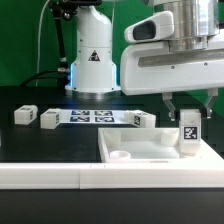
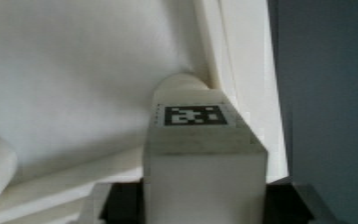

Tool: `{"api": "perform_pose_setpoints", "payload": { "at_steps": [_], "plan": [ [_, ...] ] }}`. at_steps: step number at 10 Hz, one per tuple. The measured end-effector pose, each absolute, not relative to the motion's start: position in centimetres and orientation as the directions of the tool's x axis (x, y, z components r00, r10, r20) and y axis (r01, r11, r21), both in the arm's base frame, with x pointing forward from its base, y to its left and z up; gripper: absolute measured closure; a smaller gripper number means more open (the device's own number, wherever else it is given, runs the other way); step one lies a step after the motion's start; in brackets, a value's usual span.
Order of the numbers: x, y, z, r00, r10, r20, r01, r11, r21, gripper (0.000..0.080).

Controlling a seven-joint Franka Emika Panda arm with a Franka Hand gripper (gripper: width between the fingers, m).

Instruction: Assemble one leg

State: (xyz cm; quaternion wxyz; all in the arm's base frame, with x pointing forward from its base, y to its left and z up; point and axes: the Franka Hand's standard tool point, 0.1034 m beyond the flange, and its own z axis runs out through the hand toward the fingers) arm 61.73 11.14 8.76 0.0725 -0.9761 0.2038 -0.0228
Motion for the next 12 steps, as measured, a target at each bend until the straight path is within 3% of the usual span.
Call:
{"api": "perform_pose_setpoints", "payload": {
  "at_steps": [5, 7, 10, 11, 12],
  "plan": [
    [61.81, 11.18, 8.61, 0.523, -0.851, -0.051, -0.847, -0.512, -0.142, 0.0509],
    [61.79, 10.98, 8.58, 0.368, -0.926, -0.085, -0.925, -0.355, -0.132, 0.0509],
    [61.85, 10.83, 8.59, 0.331, -0.938, -0.103, -0.939, -0.316, -0.136, 0.0509],
    [61.86, 10.83, 8.60, 0.347, -0.932, -0.100, -0.933, -0.333, -0.138, 0.0326],
    [61.89, 10.82, 8.65, 0.464, -0.882, -0.080, -0.881, -0.449, -0.150, 0.0209]
  ]
}}
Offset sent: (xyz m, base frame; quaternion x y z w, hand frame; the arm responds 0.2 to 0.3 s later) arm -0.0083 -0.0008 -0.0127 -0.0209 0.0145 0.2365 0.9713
